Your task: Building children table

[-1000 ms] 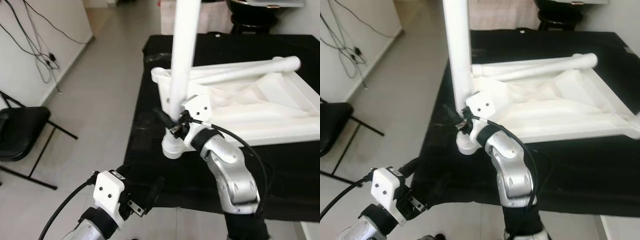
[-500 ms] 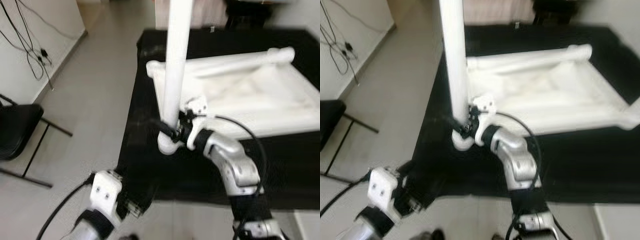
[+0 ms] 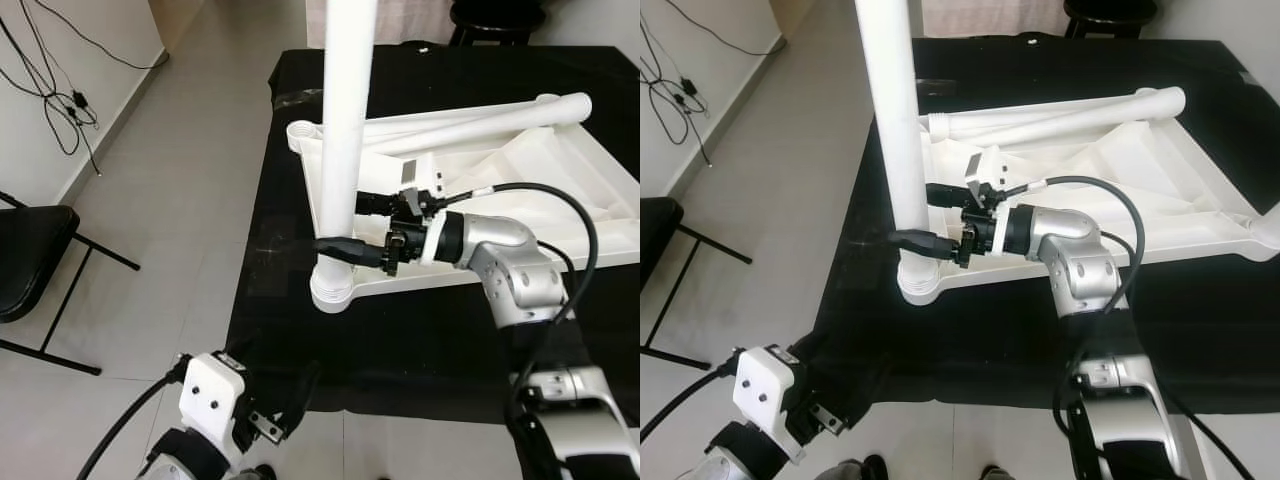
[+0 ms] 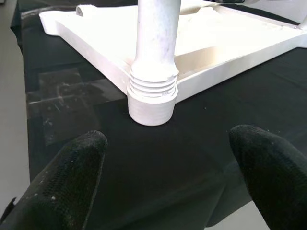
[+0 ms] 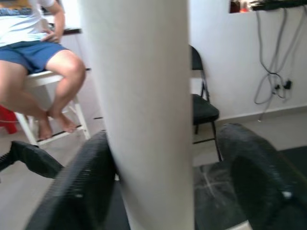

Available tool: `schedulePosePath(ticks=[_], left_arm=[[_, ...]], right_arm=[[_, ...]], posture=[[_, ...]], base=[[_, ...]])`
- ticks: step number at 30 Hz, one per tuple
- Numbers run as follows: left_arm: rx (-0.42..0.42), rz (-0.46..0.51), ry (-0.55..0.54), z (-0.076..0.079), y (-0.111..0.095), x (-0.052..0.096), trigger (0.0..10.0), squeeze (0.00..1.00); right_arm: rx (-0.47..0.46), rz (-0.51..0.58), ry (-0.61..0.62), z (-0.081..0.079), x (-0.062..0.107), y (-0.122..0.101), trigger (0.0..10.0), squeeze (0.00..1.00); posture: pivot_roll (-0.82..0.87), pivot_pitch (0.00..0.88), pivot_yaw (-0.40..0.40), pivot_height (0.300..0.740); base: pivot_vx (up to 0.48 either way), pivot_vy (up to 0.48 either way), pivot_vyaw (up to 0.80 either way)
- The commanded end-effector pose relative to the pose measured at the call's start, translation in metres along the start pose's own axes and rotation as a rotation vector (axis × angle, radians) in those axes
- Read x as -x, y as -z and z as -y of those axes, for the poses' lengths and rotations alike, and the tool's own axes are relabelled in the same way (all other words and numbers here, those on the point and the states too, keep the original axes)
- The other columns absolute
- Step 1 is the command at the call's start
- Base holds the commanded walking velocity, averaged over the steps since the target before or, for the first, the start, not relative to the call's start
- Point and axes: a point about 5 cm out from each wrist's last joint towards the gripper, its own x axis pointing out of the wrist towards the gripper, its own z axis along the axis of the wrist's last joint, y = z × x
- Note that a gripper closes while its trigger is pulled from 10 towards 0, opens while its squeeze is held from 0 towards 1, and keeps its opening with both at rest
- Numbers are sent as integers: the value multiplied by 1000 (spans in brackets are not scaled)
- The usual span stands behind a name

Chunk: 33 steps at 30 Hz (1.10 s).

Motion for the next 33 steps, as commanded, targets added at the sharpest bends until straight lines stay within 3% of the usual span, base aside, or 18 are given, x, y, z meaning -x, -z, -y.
schedulePosePath(ticks=[1,9,15,16,17,18,20,23,31,32,33], left_arm=[[-6,-7,-3,2,1,2,10000,0],[-13,-4,-5,3,1,1,10000,0],[-13,1,-5,4,-1,2,10000,0],[-12,3,-5,4,-2,2,10000,0],[-11,5,-9,3,-1,2,10000,0],[-10,7,-13,2,-1,2,10000,0],[-7,11,-19,0,0,1,10000,0],[-1,17,-17,-2,1,-1,10000,0],[10,24,-14,-5,3,-5,10000,0],[9,27,-18,-6,3,-6,10000,0],[8,29,-21,-6,3,-7,10000,0]], right_arm=[[7,11,-11,0,-1,0,0,0],[-38,18,-52,-6,7,10,0,0],[-98,17,142,-16,13,34,0,0],[-118,5,234,-23,10,42,0,0],[-135,-52,464,-29,5,56,0,0],[-106,-114,676,-34,5,65,0,0],[-37,-212,916,-42,12,74,0,0],[-51,-269,946,-59,12,82,0,0],[-38,-237,893,-49,0,77,0,0],[-57,-184,829,-46,-8,72,10000,0],[-88,-119,762,-45,-16,65,10000,1000]], posture=[[17,208,20,740],[15,210,18,740],[-15,219,7,740],[-17,220,6,740],[-33,222,6,740],[-47,224,8,740],[-47,224,8,740],[-49,220,14,740],[-49,206,12,740],[-51,205,19,740],[-51,205,19,740]], base=[[0,0,0],[0,0,0],[0,0,0],[0,0,0],[0,0,0],[0,0,0],[0,0,0],[0,0,0],[0,0,0],[0,0,0],[0,0,0]])
